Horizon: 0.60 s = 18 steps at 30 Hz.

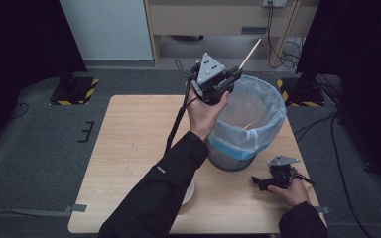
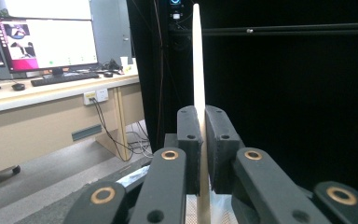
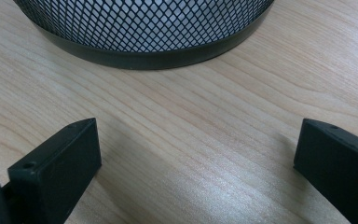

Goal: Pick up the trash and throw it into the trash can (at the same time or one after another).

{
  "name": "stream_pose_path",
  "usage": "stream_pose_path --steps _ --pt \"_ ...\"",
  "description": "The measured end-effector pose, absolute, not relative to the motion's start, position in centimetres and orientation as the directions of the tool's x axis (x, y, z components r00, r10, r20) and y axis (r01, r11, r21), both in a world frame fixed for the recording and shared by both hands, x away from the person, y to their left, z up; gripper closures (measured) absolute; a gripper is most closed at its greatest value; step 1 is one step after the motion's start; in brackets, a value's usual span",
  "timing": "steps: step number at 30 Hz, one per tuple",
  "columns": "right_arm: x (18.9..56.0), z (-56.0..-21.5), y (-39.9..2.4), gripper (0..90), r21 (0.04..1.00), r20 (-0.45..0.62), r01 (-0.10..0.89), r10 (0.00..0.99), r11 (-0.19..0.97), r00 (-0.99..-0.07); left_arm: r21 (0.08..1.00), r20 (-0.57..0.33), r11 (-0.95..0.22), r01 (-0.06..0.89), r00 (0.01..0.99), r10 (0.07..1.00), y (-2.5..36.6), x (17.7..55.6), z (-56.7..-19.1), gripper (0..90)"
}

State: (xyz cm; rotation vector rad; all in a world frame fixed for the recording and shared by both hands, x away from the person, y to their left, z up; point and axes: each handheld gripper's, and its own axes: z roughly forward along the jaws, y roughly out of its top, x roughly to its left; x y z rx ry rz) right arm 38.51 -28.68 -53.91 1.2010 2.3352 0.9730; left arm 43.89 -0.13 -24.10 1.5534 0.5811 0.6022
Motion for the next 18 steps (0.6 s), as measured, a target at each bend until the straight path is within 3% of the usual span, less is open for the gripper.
stream_pose_path --steps 12,18 --pt "38.5 -53.9 -28.7 0.8 0.705 0.01 0.579 0.811 0.41 -0.586 0.994 0.026 -0.095 0.05 0.747 0.664 -1.7 45.2 -25.1 84.3" --pt "38.5 -53.9 -28.7 0.8 0.705 0.01 0.579 0.811 0.41 -0.586 0.994 0.007 -0.087 0.065 0.759 0.651 -1.3 45.4 -25.3 72.6"
